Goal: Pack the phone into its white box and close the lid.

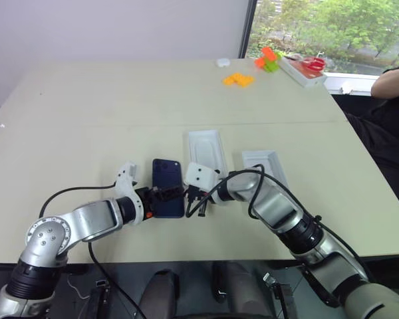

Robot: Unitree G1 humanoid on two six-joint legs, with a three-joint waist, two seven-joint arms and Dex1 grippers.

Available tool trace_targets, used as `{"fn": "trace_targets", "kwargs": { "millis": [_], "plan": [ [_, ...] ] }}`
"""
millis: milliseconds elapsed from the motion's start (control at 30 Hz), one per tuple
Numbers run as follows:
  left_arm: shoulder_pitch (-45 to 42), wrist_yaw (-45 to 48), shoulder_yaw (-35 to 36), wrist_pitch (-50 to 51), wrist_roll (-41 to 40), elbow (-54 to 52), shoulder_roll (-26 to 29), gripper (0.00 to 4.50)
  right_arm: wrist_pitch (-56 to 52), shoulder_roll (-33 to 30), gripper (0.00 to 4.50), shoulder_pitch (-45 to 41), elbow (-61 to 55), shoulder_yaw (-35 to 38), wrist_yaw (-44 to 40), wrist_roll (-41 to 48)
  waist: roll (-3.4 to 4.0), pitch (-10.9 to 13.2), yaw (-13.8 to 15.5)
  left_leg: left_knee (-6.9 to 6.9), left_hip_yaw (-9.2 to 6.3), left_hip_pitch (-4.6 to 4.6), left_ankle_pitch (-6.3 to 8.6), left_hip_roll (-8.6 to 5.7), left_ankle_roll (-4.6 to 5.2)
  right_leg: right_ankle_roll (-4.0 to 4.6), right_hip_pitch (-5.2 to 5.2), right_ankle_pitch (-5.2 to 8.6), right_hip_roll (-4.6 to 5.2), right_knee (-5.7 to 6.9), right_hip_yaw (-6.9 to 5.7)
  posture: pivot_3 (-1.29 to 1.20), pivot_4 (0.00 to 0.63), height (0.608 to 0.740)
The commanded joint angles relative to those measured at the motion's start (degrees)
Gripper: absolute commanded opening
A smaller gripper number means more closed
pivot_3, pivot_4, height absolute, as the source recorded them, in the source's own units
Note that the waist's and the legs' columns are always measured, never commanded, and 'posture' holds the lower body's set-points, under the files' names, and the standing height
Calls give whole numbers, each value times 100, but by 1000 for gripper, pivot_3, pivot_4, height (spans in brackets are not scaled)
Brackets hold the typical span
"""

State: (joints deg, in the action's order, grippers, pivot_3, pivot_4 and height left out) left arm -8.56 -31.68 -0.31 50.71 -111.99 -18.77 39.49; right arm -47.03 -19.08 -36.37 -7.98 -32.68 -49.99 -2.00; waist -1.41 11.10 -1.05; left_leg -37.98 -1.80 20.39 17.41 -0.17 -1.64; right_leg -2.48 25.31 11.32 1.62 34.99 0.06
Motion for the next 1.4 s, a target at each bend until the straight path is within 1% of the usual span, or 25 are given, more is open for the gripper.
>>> {"fn": "trace_targets", "kwargs": {
  "millis": [33, 167, 433, 533, 567, 667, 833, 933, 1000, 1100, 1167, 1200, 1333, 1400],
  "plan": [
    [57, -3, 76, 21, -101, -26, -8, 3113, -6, 68, 0, 0, -37, -164, -76, 94, -1, 0, -1, 0, 0, 1, 0, 0, 0, 0, 1, 0, 0, 0, 0, 0, 150, 740],
    [65, 45, 138, 37, -101, -46, 82, 1101, 7, 67, 0, -12, -19, -165, -71, 89, -2, 3, -3, 0, 0, 3, 0, 0, 0, 0, 3, 0, -1, 0, 0, 0, 150, 740],
    [217, 114, 312, -5, -101, -53, 58, 1101, 10, 79, 0, -23, 9, -153, -51, 89, -2, 3, -12, 1, 0, 4, 0, 2, 0, 0, 5, 0, -2, 0, 0, 0, 150, 740],
    [290, 178, 429, -21, -101, -67, 6, 186, 40, 71, 0, -34, 21, -149, -33, 66, -3, 2, -9, 1, 0, 4, 0, 2, 0, 0, 5, 0, -1, 0, 0, 0, 150, 740],
    [310, 197, 461, -17, -101, -80, 14, 41, 63, 58, 0, -43, 24, -142, -15, 45, -1, 3, -16, 1, 0, 3, 0, 2, 0, 0, 5, 1, -1, -2, -1, 0, 150, 740],
    [348, 258, 523, 10, -101, -121, 52, 41, 145, -5, 0, -83, 38, -98, -3, 9, -1, 5, -17, 2, 0, 4, 0, 3, 0, 0, 7, 1, -4, -2, -1, 0, 150, 740],
    [513, 508, 830, -32, -101, -235, 72, 41, 164, -398, 0, -51, -315, 66, -152, 55, 2, 11, 1, 3, 0, 12, 0, 3, 0, 0, 13, 1, -2, -2, -1, 0, 150, 740],
    [353, 673, 1089, -223, -101, -465, 8, 41, 204, -971, 0, 114, -955, 256, -359, 131, 4, 20, 51, 2, -4, 26, 0, 2, -1, 0, 15, 1, 6, -13, -6, 0, 150, 740],
    [274, 720, 1166, -290, -101, -514, -100, 41, 128, -1245, 0, 197, -1315, 425, -474, 289, 4, 20, 55, 1, -4, 51, 0, 1, -1, -2, 19, 0, 11, -33, -18, 0, 150, 740],
    [-75, 666, 1116, -348, -101, -449, -319, 41, 40, -1623, 0, 339, -1805, 726, -635, 533, 4, 20, 49, 0, -7, 87, -1, 0, -2, -13, 32, -14, 14, -64, -23, 0, 150, 740],
    [-394, 562, 1014, -396, -101, -362, -532, 41, 62, -1768, 0, 414, -1959, 811, -658, 604, 3, 20, 50, 0, -7, 100, -2, -3, -3, -3, 41, -31, 14, -71, -23, 0, 150, 740],
    [-510, 509, 984, -398, -101, -320, -615, 41, 63, -1803, 0, 429, -1991, 830, -656, 632, 3, 20, 46, 0, -7, 101, -1, -5, -3, -11, 41, -36, 14, -75, -22, 0, 150, 740],
    [-1555, 48, 493, -459, -101, 266, -1375, 41, 5, -1934, 0, 529, -1969, 982, -479, 619, 2, 21, 107, -2, -6, 106, -1, -12, -4, -13, 39, -38, 15, -82, -23, 0, 150, 740],
    [-1871, -168, 297, -422, -101, 576, -1594, 41, -19, -1962, 0, 552, -1945, 1040, -410, 612, -1, 21, 170, -9, -4, 105, -2, -18, -5, -11, 37, -39, 17, -81, -23, 0, 150, 740]
  ]
}}
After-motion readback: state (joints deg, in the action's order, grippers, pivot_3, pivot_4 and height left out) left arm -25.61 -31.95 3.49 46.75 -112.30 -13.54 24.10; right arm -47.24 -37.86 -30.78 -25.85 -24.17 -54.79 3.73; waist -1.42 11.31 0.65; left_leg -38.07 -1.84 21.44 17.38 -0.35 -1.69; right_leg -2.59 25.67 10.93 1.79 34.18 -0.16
